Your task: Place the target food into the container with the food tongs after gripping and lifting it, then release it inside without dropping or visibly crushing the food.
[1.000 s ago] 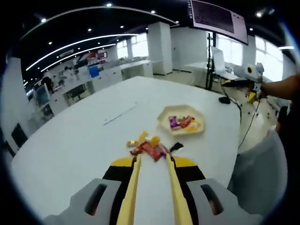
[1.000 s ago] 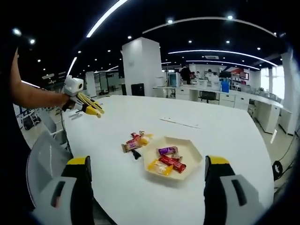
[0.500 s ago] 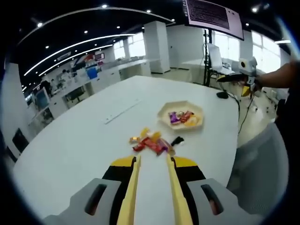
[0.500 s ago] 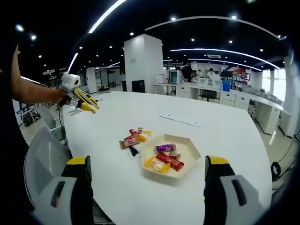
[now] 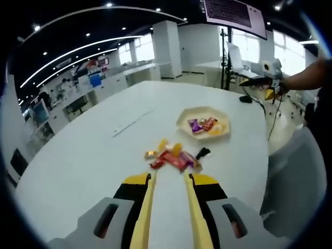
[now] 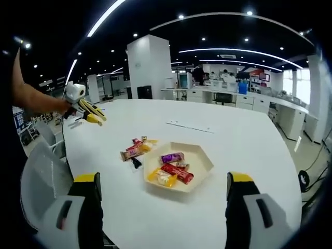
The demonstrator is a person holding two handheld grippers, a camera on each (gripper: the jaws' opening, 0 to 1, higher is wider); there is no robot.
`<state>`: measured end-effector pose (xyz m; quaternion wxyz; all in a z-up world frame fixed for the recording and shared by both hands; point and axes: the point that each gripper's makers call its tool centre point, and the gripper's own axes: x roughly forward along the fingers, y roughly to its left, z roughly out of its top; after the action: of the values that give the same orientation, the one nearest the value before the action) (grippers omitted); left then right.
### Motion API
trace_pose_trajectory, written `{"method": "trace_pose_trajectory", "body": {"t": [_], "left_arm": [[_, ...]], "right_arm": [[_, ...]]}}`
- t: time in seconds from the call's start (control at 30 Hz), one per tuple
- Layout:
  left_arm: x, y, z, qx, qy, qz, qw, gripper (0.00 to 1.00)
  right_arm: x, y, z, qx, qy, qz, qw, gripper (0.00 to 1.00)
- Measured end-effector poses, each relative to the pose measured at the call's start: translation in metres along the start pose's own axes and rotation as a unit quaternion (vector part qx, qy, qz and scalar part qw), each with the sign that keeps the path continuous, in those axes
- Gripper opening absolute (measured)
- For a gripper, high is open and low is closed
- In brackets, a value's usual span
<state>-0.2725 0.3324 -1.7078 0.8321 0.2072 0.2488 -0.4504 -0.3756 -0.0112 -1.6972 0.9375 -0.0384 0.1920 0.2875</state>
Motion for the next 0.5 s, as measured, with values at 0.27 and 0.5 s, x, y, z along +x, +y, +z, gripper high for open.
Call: {"method": "trace_pose_trajectory", "body": {"t": [0.27,0.5], "left_arm": [[0.044,0.011,0.011,0.047,0.022,-0.066,0.9965,0.25],[0.079,0.025,0.007,0.067,0.048,-0.096,0.9919,0.25]], "right_arm": [[0.002,-0.003,-0.012,0.001,0.013,0.012,0.9998,0.99],[0.005,-0.005,-0.014,0.002,0.015,0.015,0.9998,0.98]]}}
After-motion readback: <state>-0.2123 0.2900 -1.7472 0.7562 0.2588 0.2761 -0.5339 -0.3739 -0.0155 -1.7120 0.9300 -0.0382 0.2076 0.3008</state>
